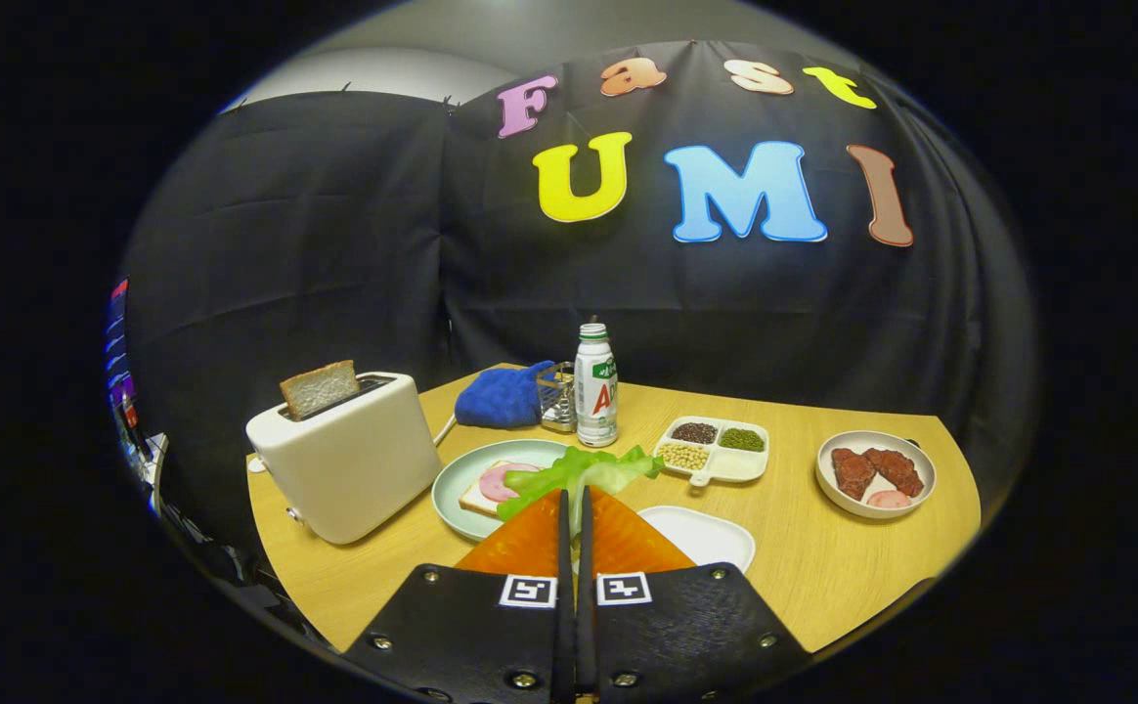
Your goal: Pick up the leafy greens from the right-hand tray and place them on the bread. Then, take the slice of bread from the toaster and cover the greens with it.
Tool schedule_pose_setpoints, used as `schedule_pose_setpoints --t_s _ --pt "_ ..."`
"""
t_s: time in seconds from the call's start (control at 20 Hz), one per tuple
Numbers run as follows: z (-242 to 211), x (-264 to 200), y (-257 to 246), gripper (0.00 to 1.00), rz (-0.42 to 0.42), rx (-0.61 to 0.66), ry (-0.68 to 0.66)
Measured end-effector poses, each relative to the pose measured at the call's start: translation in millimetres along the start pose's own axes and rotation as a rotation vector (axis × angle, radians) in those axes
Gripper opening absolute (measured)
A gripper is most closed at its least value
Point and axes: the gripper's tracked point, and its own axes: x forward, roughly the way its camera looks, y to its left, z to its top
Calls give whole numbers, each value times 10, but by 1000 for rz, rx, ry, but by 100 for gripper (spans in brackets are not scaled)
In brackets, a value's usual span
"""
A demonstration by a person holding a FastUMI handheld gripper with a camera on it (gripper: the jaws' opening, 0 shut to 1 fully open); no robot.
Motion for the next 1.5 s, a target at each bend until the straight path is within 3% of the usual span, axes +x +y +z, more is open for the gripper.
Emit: schedule_pose_setpoints --t_s 0.55,1.3,1.5 --pt "-77 677 444 1 71 35 46" --pt "-353 1323 657 1 70 81 133" --pt "-370 1299 614 9 51 53 140"
